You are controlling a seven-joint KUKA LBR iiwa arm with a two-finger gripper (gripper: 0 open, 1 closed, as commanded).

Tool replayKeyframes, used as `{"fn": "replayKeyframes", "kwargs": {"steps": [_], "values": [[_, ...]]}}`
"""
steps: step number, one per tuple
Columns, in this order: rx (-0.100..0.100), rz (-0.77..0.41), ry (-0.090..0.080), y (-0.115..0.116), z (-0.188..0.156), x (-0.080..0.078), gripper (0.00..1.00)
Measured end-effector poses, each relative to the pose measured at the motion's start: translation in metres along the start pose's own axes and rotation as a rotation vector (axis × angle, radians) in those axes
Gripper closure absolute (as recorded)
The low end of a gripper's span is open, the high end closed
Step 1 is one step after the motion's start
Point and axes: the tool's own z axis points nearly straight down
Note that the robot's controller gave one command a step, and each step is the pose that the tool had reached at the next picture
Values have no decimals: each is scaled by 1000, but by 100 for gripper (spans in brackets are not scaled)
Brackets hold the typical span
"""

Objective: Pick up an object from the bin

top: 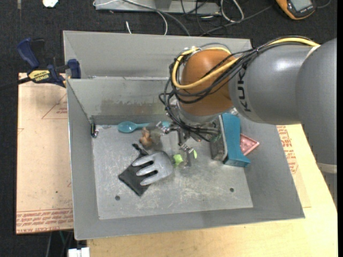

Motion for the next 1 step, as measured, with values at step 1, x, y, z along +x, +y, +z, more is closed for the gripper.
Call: {"fn": "replayKeyframes", "kwargs": {"steps": [1], "values": [[-9,-77,11,5,-7,-4,0]]}}
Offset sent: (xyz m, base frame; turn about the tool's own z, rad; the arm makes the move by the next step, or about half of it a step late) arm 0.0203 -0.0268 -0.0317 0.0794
